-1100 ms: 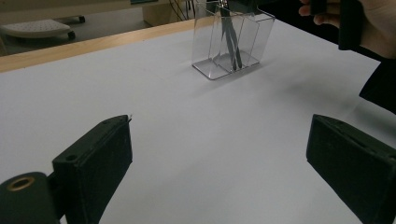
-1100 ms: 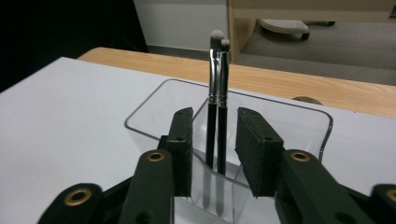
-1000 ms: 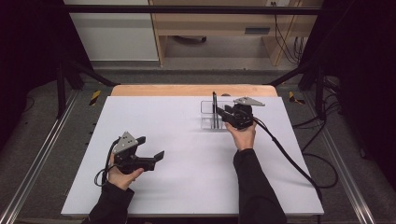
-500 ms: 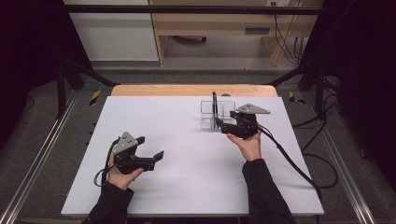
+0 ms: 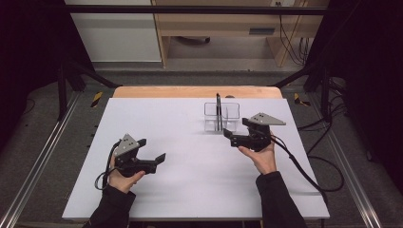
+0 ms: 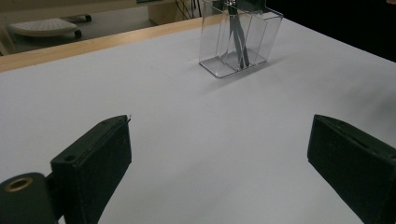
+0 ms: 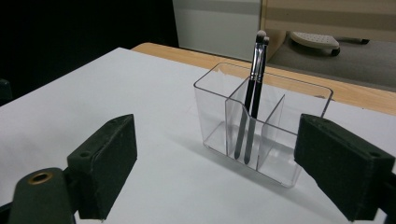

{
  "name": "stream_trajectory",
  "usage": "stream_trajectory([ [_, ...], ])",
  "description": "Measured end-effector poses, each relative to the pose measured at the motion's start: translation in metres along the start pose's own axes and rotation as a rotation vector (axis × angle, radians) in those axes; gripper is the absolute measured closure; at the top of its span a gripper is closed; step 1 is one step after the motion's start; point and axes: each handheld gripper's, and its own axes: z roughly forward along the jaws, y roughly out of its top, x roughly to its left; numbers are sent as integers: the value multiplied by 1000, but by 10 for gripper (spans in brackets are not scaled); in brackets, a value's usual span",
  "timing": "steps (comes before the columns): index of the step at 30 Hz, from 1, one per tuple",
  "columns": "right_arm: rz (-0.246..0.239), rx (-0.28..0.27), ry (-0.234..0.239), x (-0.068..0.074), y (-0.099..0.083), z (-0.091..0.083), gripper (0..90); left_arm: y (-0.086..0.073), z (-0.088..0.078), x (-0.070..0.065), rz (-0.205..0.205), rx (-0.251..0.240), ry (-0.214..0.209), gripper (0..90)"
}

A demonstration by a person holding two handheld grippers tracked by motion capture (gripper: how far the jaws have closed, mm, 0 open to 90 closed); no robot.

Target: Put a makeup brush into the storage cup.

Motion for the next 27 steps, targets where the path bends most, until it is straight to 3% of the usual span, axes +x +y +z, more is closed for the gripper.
stream_trajectory([
  [17,-39,14,15,1,-27,-28,90,-2,-2,4,2,0,12,57],
  [27,-22,-22,25,-3,-39,-46,83,-3,-5,8,-6,-5,24,58],
])
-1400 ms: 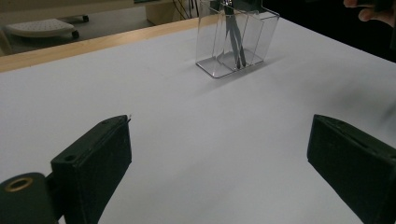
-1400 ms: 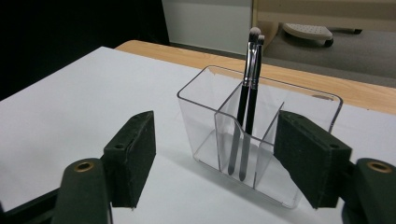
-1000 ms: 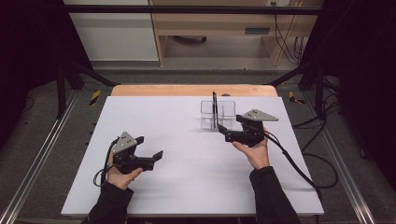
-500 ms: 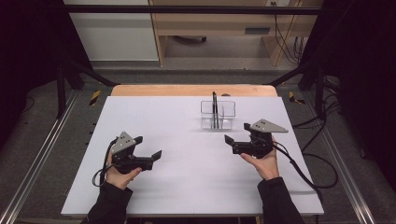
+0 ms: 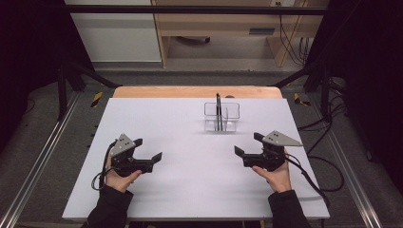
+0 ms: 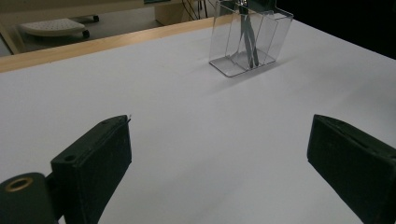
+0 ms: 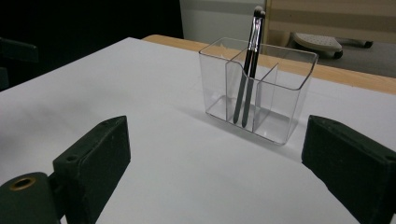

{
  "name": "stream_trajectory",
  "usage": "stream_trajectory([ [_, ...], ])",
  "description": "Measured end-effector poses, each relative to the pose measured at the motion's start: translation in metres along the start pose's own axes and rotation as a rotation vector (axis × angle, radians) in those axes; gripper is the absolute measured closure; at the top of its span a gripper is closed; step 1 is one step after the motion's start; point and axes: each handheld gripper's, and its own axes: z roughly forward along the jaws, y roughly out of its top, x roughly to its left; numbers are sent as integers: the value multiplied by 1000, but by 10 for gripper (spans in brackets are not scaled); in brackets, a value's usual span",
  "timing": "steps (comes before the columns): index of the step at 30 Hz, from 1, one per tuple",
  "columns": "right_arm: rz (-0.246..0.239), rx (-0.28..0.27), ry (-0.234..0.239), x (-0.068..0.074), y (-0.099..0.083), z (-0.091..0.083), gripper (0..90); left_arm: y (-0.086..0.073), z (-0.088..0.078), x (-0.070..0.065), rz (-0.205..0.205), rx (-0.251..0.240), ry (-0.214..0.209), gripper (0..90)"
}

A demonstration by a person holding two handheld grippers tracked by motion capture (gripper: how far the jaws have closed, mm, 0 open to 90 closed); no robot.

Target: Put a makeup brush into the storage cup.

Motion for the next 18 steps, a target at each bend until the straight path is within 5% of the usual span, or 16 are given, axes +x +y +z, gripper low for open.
stream_trajectory([
  [18,14,3,-14,-6,-15,-11,81,-2,-1,4,5,4,11,63],
])
